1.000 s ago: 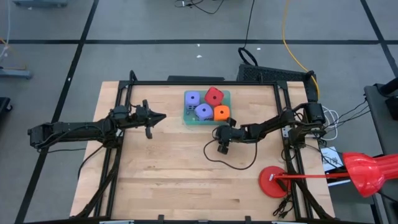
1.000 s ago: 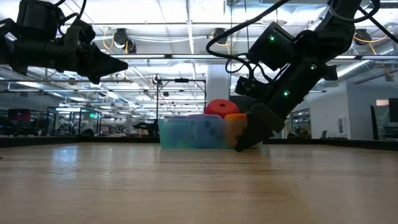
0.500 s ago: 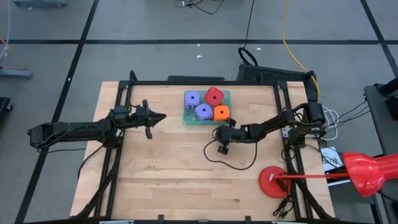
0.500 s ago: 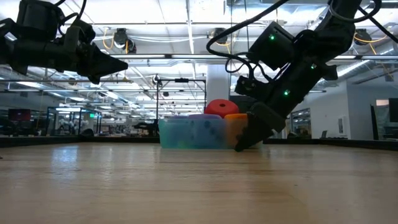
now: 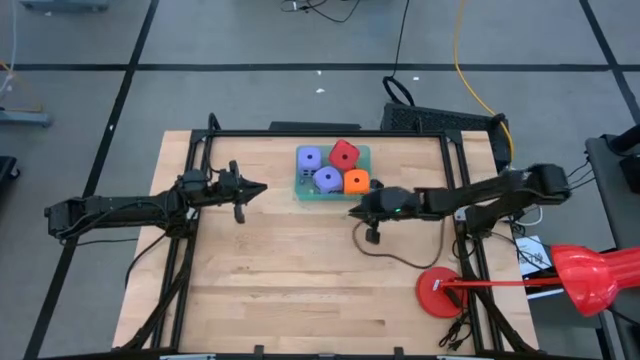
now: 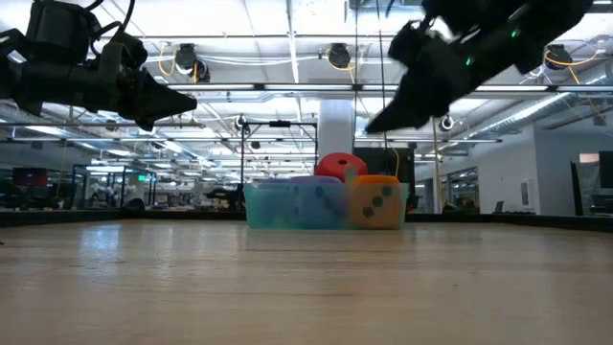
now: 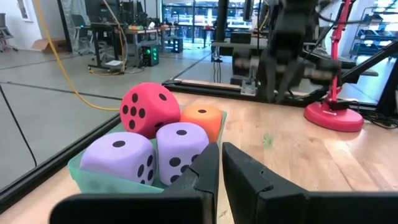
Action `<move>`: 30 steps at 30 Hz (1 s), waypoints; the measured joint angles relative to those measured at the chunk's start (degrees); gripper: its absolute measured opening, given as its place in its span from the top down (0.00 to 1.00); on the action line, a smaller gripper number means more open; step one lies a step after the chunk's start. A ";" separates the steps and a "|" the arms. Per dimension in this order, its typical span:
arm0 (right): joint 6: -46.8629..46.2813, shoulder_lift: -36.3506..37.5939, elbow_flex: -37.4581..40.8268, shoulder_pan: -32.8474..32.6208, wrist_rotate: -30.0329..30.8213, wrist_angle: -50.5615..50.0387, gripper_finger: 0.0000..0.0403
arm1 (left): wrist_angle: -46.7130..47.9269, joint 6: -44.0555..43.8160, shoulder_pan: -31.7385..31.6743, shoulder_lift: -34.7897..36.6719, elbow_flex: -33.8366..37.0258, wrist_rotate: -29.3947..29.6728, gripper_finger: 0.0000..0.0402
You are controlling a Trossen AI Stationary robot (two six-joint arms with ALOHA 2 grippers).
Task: Pick & Place Dice
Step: Put the small dark green dice into the basket
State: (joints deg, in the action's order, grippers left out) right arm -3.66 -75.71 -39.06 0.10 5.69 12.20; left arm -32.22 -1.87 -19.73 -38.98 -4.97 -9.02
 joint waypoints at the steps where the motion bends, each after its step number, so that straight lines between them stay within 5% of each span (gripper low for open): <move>1: 0.70 2.94 0.76 0.00 0.02 0.13 0.95 | 0.01 0.00 0.01 0.00 0.00 -0.01 0.92; 12: 1.21 32.36 13.51 0.00 0.28 4.53 0.98 | 0.59 -0.17 0.14 0.00 0.00 0.52 0.92; 24: -0.91 37.56 20.87 0.39 -0.22 4.14 1.00 | -1.37 -5.51 0.31 0.00 0.00 1.46 0.92; 30: 0.52 46.13 21.97 4.41 -7.54 4.33 1.00 | -0.67 -7.69 2.52 -0.01 -0.61 1.55 0.92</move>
State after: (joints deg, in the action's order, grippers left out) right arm -3.14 -29.58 -17.09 4.51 -1.85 16.53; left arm -32.89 -9.56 -17.21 -38.99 -5.58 -7.47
